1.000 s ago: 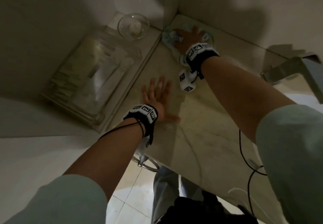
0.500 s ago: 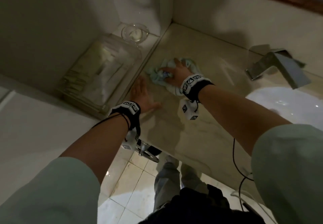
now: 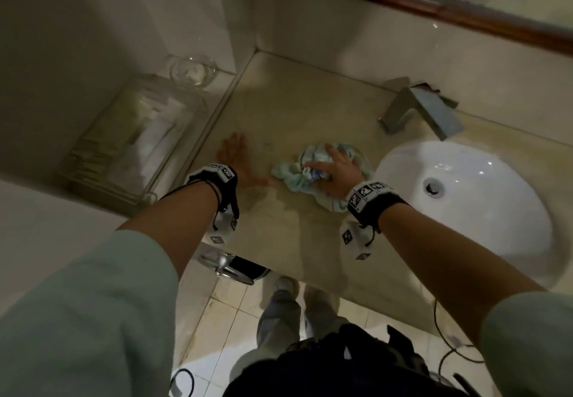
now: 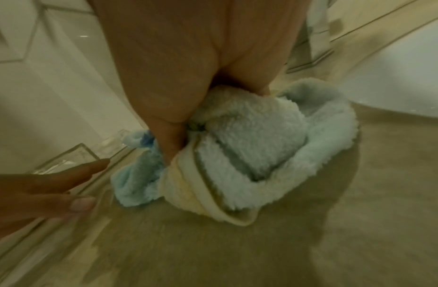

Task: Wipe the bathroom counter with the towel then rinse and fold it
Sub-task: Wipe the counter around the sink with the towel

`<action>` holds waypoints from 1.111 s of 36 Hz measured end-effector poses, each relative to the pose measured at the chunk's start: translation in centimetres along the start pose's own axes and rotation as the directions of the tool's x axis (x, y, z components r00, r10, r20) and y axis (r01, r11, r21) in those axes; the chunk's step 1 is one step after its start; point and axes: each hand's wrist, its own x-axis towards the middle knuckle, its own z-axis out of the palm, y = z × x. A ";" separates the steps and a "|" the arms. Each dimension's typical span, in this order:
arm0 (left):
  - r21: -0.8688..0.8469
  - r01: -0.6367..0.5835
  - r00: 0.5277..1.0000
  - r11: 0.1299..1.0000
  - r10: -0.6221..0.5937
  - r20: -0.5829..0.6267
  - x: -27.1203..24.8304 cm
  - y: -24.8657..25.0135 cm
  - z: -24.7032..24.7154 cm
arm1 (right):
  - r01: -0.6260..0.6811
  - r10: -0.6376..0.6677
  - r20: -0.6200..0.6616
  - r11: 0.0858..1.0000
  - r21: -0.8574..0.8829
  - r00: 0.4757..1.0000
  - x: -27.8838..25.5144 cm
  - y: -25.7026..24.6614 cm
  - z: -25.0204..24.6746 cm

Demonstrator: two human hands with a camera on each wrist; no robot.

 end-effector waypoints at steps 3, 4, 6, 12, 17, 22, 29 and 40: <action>0.001 -0.029 0.999 1.000 0.029 -0.019 0.8 0.5 -0.2 | -0.036 0.035 0.012 0.999 0.022 0.999 0.2 0.0 0.2; -0.003 -0.035 0.999 0.999 0.035 -0.020 1.2 0.6 -0.2 | -0.043 0.042 0.018 0.998 0.034 0.999 0.5 0.1 0.2; 0.003 -0.040 0.999 0.999 0.040 -0.013 1.8 0.8 -0.2 | -0.057 0.056 0.016 0.997 0.051 0.998 1.2 0.2 0.2; 0.100 -0.081 0.996 0.992 0.079 0.029 3.4 0.4 -0.3 | -0.150 0.156 -0.037 0.981 0.119 0.987 4.5 1.0 -1.3; 0.202 -0.120 0.993 0.972 0.120 0.014 4.4 -0.3 0.6 | -0.214 0.226 -0.053 0.963 0.162 0.973 7.7 1.6 -3.6; 0.231 -0.120 0.993 0.966 0.115 0.035 5.3 -0.8 0.9 | -0.276 0.278 -0.031 0.960 0.047 0.960 11.1 2.5 -4.3; 0.229 -0.126 0.992 0.965 0.127 0.011 5.9 -1.1 1.4 | -0.327 0.332 -0.054 0.941 0.091 0.942 14.5 1.5 -7.7; 0.245 -0.104 0.994 0.964 0.111 -0.016 6.0 -0.9 1.8 | -0.303 0.303 -0.042 0.953 0.005 0.952 14.5 -1.4 -9.3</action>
